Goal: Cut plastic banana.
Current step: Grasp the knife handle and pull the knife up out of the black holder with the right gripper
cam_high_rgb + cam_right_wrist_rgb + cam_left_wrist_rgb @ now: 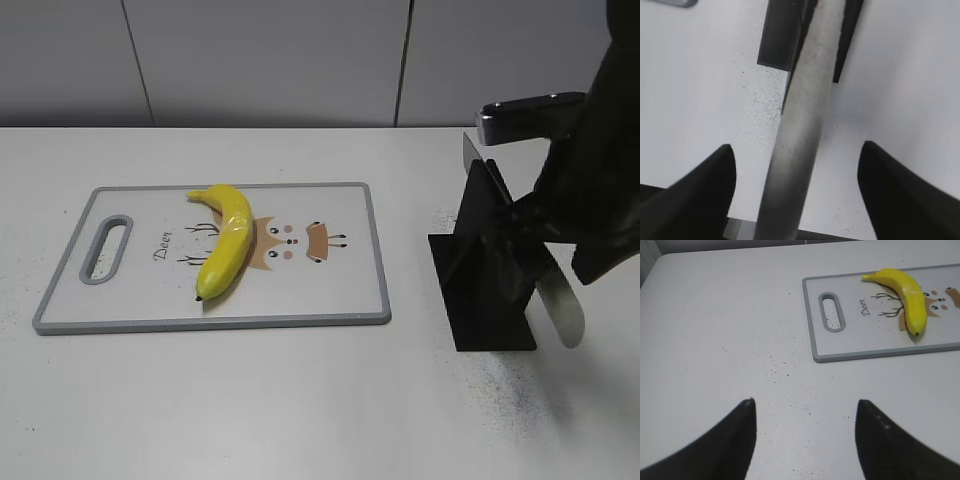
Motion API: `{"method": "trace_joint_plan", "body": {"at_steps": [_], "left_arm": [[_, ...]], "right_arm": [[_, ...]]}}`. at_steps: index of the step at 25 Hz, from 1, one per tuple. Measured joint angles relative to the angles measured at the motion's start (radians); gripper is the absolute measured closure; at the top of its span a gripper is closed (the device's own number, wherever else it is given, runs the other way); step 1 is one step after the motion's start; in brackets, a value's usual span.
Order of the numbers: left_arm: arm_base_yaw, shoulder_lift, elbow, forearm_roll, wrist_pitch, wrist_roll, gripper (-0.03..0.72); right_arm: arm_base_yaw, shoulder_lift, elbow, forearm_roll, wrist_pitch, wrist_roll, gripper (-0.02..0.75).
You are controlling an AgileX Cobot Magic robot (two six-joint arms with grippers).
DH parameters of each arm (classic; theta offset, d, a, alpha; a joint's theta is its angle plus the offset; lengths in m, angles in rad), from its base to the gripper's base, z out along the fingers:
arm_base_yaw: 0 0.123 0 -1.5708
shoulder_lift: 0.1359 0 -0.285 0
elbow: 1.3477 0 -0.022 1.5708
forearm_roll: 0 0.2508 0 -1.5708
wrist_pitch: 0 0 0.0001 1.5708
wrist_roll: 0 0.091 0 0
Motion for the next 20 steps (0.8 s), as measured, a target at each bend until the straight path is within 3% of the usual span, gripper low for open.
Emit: {"method": "trace_joint_plan", "body": {"at_steps": [9, 11, 16, 20], "left_arm": [[0.000, 0.000, 0.000, 0.000, 0.000, 0.000, 0.101], [0.000, 0.000, 0.000, 0.000, 0.000, 0.000, 0.101], [0.000, 0.000, 0.000, 0.000, 0.000, 0.000, 0.101], [0.000, 0.000, 0.000, 0.000, 0.000, 0.000, 0.101]], "right_arm": [[0.000, 0.084, -0.001, -0.009, -0.025, 0.078, 0.271], [0.000, 0.087, -0.001, -0.009, -0.030, 0.097, 0.325], [0.001, 0.087, -0.001, -0.002, -0.034, 0.148, 0.575], [0.001, 0.087, -0.001, 0.008, -0.029, 0.153, 0.576]]}}
